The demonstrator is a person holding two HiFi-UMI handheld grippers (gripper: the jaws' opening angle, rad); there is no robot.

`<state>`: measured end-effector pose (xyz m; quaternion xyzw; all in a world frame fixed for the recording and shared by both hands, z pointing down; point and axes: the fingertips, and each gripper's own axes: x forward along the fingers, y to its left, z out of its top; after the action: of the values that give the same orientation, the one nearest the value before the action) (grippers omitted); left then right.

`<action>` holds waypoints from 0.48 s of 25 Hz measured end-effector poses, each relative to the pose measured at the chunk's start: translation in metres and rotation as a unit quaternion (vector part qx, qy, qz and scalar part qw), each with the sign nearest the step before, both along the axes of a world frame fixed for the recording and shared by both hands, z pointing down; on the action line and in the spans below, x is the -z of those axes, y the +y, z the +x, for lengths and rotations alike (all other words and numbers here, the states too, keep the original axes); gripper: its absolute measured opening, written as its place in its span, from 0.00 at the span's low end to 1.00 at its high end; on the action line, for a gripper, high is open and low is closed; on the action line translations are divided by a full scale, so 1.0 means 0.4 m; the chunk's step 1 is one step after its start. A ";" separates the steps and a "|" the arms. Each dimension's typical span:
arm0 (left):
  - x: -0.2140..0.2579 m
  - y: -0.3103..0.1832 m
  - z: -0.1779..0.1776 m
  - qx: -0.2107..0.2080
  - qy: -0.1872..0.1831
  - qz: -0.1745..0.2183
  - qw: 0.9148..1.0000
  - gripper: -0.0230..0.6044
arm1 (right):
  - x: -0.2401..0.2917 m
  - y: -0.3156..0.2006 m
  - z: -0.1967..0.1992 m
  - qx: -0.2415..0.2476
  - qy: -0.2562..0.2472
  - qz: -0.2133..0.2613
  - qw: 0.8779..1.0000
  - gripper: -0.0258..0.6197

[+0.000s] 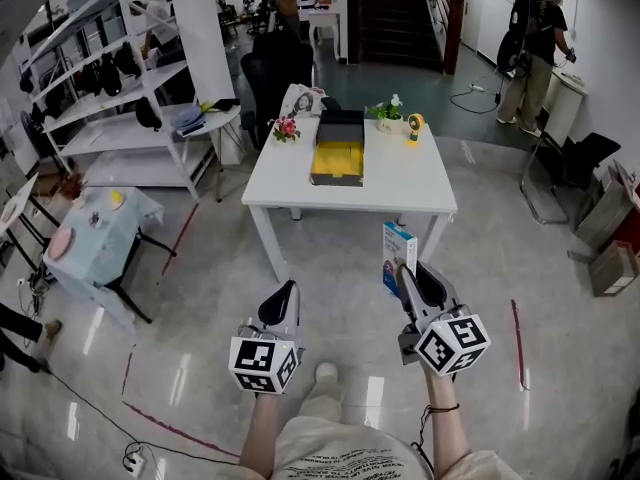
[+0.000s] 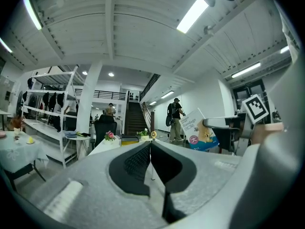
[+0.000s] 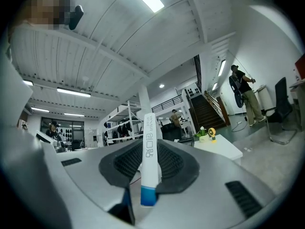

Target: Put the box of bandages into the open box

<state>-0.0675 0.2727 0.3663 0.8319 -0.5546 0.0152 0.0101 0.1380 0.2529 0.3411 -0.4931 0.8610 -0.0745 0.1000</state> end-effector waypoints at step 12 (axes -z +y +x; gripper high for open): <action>0.018 -0.345 -0.051 -0.023 0.004 0.001 1.000 0.07 | 0.002 -0.322 -0.058 -0.013 -0.020 -0.010 1.000 0.18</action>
<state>-0.0879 0.1348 0.3589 0.8445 -0.5353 0.0109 0.0111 0.1148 0.1240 0.3404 -0.5033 0.8517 -0.0918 0.1136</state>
